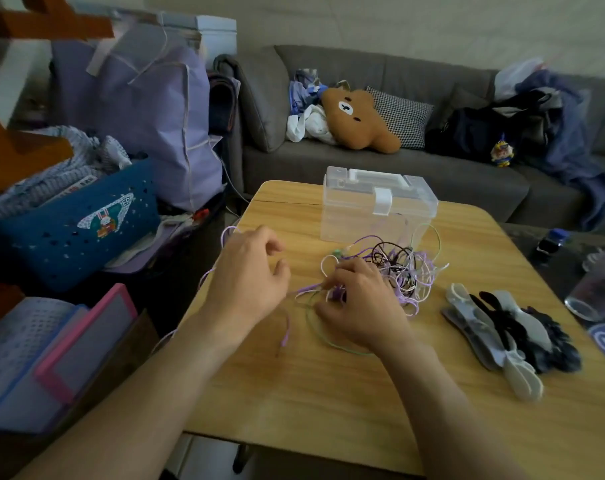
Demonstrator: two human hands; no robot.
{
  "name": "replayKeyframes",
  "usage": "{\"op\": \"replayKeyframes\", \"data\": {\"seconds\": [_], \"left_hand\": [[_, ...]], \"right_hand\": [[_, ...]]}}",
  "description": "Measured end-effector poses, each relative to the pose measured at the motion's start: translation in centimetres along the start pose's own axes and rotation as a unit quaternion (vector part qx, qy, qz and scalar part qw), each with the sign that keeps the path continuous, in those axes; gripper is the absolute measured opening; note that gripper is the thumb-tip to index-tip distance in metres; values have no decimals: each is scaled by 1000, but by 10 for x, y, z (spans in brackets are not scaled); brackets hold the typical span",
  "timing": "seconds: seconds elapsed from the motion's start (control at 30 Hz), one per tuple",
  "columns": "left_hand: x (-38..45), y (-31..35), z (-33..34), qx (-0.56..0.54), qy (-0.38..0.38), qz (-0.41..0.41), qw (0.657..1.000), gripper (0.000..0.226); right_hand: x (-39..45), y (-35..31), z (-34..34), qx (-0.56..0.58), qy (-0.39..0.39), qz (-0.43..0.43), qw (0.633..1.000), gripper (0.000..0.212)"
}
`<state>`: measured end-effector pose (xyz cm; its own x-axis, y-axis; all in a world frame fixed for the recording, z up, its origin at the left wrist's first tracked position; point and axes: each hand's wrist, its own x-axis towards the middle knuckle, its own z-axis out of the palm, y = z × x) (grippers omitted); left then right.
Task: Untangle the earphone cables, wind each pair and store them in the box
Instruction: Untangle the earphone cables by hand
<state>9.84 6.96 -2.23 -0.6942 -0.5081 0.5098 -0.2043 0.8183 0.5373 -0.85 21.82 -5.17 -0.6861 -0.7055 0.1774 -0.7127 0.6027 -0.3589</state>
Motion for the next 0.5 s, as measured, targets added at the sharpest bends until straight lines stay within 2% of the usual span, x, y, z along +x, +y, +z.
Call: {"op": "replayKeyframes", "data": {"seconds": [0.03, 0.1, 0.2, 0.23, 0.3, 0.37, 0.5], "left_hand": [[-2, 3, 3, -52, -8, 20, 998, 21], [-8, 4, 14, -83, -74, 55, 992, 39], [-17, -5, 35, -18, -190, 26, 981, 53], [-18, -9, 41, 20, -202, 32, 979, 51], [-16, -12, 46, 37, -180, 55, 981, 41], [-12, -11, 47, 11, -161, 49, 986, 31], [-12, -11, 51, 72, -177, 21, 981, 21]], "right_hand": [[1, 2, -1, 2, -1, 0, 1000, 26], [1, 3, -6, 3, -15, -8, 1000, 19], [-2, 4, -11, -20, -77, -26, 996, 12], [-4, 3, -13, -21, -91, -30, 995, 10], [-6, 2, -18, 0, -90, -34, 995, 14], [-6, 2, -22, 24, -61, -40, 997, 17], [-6, 12, -32, 51, 4, -14, 999, 17]]}}
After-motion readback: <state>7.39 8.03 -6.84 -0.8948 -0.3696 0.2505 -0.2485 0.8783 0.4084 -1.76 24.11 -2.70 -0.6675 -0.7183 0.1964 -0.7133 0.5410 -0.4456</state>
